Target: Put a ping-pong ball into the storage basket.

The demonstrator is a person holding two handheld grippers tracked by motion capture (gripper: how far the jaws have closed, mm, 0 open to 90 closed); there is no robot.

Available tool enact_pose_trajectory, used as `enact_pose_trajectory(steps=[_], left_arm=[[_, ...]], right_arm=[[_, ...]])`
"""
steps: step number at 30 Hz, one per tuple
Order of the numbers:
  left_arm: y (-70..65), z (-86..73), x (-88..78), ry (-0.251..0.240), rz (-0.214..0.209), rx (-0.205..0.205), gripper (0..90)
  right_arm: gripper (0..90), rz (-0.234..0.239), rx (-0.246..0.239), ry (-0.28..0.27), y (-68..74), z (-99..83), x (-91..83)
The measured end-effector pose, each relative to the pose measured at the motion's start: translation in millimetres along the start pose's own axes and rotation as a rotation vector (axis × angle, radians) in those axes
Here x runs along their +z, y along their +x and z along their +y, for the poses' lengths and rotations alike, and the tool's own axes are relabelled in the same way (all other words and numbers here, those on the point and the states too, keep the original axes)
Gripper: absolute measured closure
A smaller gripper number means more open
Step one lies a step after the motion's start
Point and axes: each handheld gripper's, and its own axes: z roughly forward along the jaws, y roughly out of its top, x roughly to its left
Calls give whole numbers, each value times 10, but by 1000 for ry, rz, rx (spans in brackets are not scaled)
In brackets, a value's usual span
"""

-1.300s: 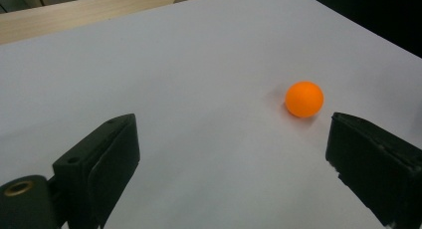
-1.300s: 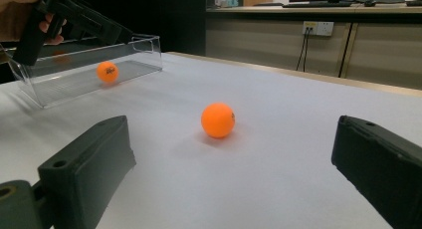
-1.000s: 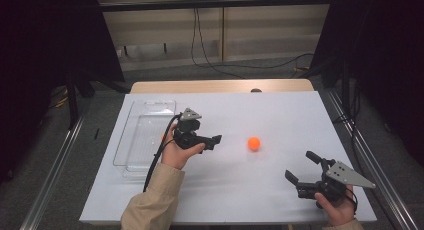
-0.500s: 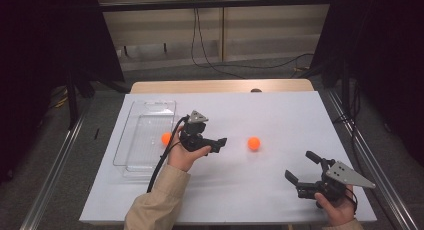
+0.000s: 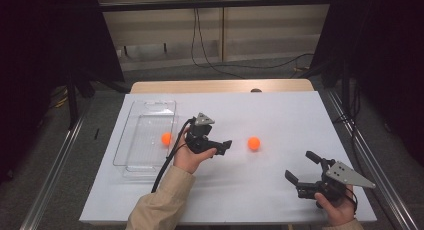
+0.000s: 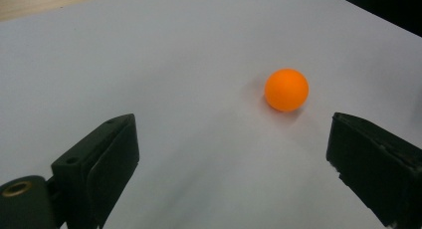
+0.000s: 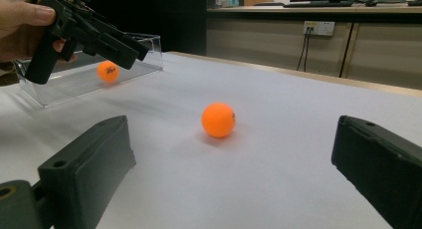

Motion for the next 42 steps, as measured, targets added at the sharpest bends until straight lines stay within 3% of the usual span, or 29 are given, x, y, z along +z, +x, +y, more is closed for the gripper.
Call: enact_pose_trajectory(steps=[42], left_arm=[[-193, -7, 307, -3, -39, 35, 63]], right_arm=[[19, -8, 7, -4, -18, -5, -9]])
